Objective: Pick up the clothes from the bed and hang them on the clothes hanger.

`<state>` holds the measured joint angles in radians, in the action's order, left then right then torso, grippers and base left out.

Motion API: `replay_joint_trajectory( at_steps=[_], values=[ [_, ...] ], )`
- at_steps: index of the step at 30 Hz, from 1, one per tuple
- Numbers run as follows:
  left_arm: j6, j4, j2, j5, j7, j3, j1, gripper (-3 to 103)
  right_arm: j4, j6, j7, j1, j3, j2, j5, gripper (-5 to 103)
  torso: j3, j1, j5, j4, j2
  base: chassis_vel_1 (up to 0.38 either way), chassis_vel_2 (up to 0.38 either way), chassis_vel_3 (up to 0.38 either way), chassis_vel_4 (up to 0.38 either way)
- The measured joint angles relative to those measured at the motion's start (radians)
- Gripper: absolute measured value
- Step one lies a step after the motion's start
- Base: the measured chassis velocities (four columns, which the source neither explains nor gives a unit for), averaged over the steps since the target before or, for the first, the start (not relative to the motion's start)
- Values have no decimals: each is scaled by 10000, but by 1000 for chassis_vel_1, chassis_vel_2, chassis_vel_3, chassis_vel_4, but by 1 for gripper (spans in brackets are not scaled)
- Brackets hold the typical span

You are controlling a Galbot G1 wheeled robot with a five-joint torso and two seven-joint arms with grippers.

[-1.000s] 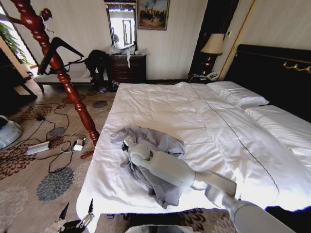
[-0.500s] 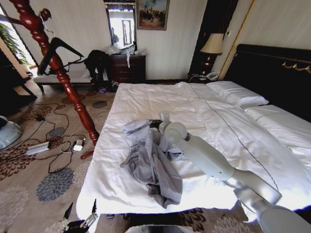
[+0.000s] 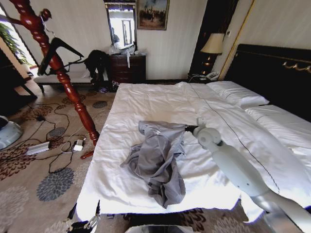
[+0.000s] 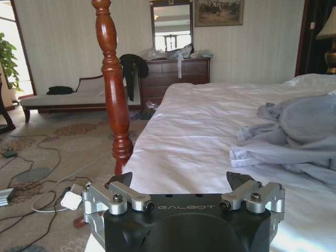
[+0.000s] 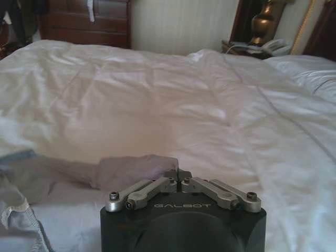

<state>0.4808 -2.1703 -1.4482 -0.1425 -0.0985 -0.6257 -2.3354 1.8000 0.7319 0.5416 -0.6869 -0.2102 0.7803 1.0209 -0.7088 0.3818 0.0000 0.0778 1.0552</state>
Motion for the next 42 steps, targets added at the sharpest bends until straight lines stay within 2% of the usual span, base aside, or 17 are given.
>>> replay_joint_trajectory(
  at_steps=[3,7,12,15,17,19,20,22,25,27,28,32,34,36,38,39,42],
  values=[
    [-123,-129,37,232,-58,224,54,100,616,-217,-309,-1080,-1177,-809,-233,0,0,0,4,3,0,0,0,0,0],
    [-424,-393,379,452,-142,371,185,100,1449,-616,-688,-1983,-1955,-1421,-256,0,1,-1,2,4,0,0,0,0,0],
    [-748,-520,659,618,-252,449,403,100,1763,-851,-853,-2189,-1981,-1448,-277,0,1,-1,-4,1,1,0,0,0,0],
    [-829,-627,660,633,-290,465,429,100,1356,-822,-763,-2095,-1564,-1056,-447,0,0,0,1,-5,0,0,0,0,0],
    [-802,-670,635,633,-293,418,329,100,973,-716,-673,-2154,-1382,-882,-709,11,-1,1,2,-6,0,0,0,0,0],
    [-751,-673,628,630,-293,369,273,100,817,-657,-607,-2253,-1361,-854,-859,11,-1,1,2,-5,0,0,0,0,0],
    [-685,-664,629,612,-293,295,216,100,709,-612,-566,-2436,-1431,-858,-966,16,-1,1,3,-1,0,0,0,0,0],
    [-607,-585,648,546,-291,188,173,100,701,-580,-545,-2866,-1837,-941,-962,27,-1,1,1,1,0,0,0,0,0],
    [-589,-520,655,495,-291,156,170,100,832,-527,-509,-3255,-2269,-1012,-810,27,-1,1,0,3,0,0,0,0,0],
    [-588,-454,639,479,-291,224,187,100,1013,-495,-484,-3889,-2949,-1088,-633,43,0,0,-1,4,1,0,0,0,0],
    [-588,-454,639,479,-291,224,187,100,1013,-495,-484,-3889,-2949,-1088,-633,43,0,0,-1,4,1,0,0,0,0],
    [-606,-414,512,577,-296,429,232,100,1068,-1049,-87,-4339,-3661,-760,-483,65,0,0,0,-1,0,0,0,0,0],
    [-605,-415,504,587,-296,444,229,100,996,-1173,94,-4343,-3780,-660,-545,65,0,0,0,-2,0,0,0,0,0],
    [-601,-404,513,594,-296,442,195,100,842,-1352,386,-4315,-4008,-513,-587,76,-1,0,2,1,0,0,0,0,0],
    [-555,-388,521,593,-298,410,156,100,874,-1386,686,-4400,-4397,-469,-160,86,-1,1,1,-3,0,0,0,0,0],
    [-555,-388,521,593,-298,410,156,100,874,-1386,686,-4400,-4397,-469,-160,86,-1,1,1,-3,0,0,0,0,0],
    [-475,-362,486,585,-298,399,105,100,1761,-1203,936,-5201,-5166,-450,1594,96,0,1,-1,2,0,0,0,0,0]
  ],
)
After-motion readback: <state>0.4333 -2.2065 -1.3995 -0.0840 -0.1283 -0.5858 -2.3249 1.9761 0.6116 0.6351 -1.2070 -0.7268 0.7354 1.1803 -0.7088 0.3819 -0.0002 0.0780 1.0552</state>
